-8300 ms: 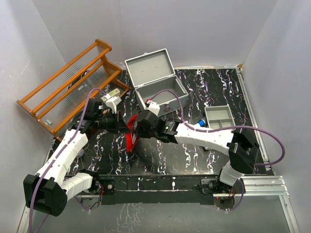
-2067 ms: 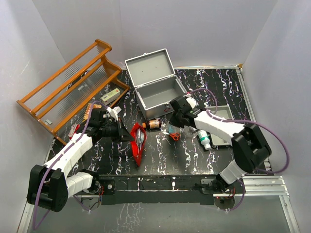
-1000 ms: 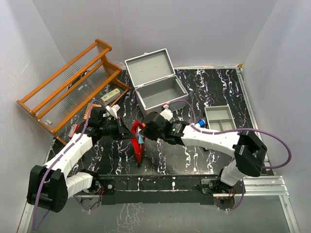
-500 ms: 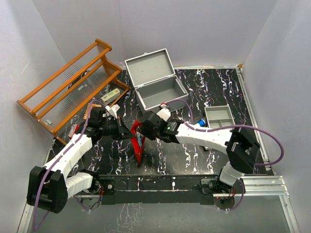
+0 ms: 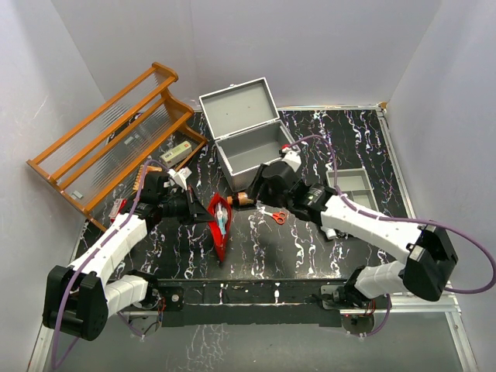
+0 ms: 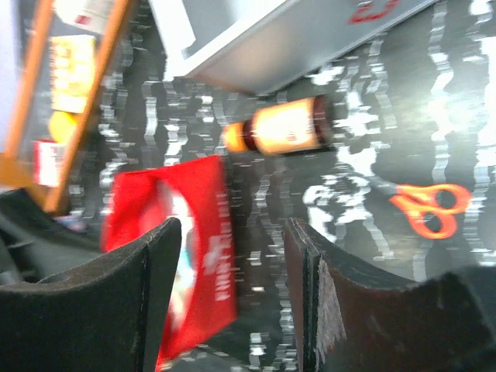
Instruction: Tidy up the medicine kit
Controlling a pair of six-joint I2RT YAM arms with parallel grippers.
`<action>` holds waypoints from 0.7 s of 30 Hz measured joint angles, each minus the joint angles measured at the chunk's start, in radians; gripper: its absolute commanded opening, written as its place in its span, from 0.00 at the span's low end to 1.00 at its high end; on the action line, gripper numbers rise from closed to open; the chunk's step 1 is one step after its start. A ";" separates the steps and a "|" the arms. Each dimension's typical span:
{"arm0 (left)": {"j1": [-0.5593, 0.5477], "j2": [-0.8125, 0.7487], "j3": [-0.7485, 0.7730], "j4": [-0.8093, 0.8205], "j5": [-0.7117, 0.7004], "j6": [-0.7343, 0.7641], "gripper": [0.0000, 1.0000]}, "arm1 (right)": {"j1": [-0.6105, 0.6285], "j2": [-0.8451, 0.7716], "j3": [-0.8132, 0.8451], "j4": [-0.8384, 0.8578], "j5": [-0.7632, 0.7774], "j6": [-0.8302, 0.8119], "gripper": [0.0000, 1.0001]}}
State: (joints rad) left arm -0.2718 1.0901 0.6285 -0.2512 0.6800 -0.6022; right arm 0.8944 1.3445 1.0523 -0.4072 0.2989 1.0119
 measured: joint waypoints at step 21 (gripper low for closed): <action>0.000 -0.020 0.013 -0.048 -0.007 0.008 0.00 | -0.078 0.178 -0.127 -0.005 -0.122 -0.634 0.58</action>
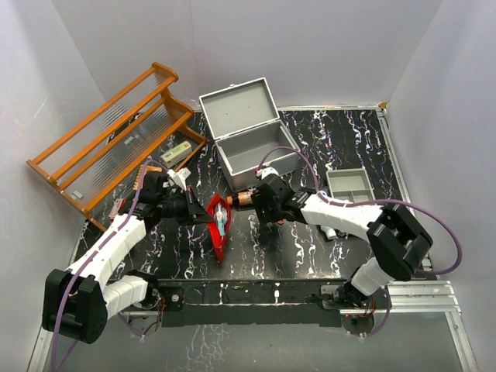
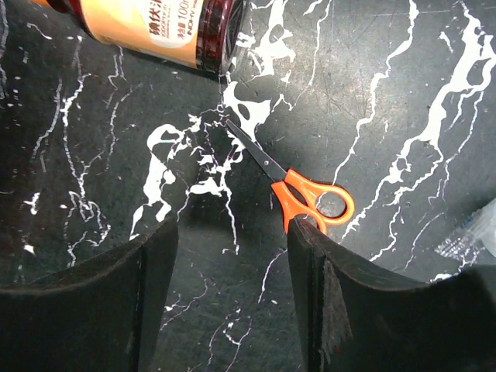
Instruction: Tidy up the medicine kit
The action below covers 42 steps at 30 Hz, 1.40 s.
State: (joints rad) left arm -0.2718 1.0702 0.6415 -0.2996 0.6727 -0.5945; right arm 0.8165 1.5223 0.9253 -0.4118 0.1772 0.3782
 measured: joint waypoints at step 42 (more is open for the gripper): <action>0.000 0.000 0.000 0.014 0.001 -0.008 0.00 | -0.110 -0.014 -0.052 -0.054 -0.306 0.124 0.48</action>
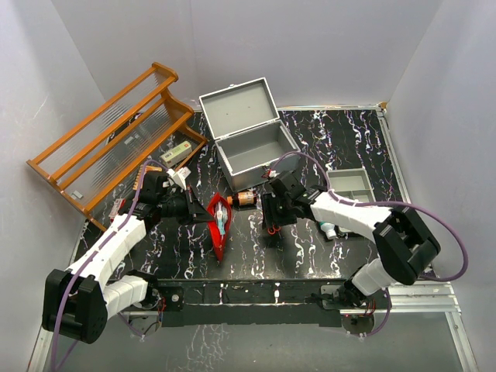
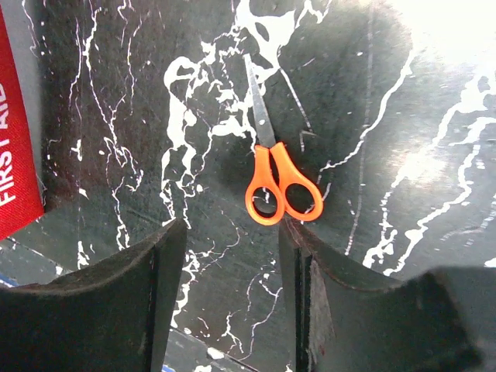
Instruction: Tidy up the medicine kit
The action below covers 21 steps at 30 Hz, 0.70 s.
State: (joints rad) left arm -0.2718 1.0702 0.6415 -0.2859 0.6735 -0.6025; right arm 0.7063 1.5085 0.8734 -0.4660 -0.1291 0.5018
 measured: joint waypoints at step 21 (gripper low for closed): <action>0.000 -0.001 0.000 0.002 0.000 -0.004 0.00 | 0.007 0.071 0.066 -0.095 0.127 -0.210 0.32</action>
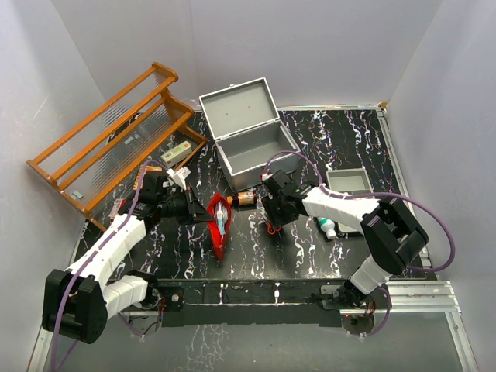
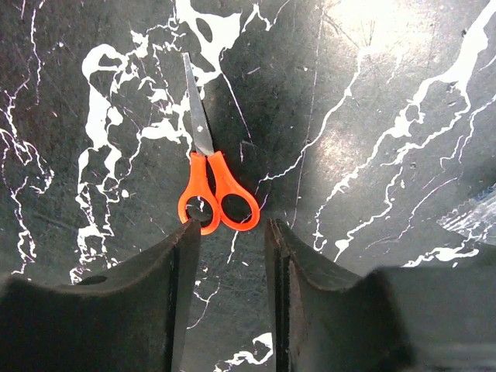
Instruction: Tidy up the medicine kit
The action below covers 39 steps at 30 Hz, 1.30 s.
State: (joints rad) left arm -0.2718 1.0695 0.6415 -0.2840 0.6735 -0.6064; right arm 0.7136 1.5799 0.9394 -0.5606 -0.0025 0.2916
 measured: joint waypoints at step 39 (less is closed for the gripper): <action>0.000 0.003 0.000 0.016 0.008 0.009 0.00 | 0.059 0.063 0.014 0.018 0.067 0.001 0.00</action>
State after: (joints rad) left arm -0.2718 1.0725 0.6411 -0.2676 0.6811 -0.5976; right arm 0.7727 1.6424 0.9531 -0.5423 0.0647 0.2924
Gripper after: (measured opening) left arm 0.009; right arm 0.020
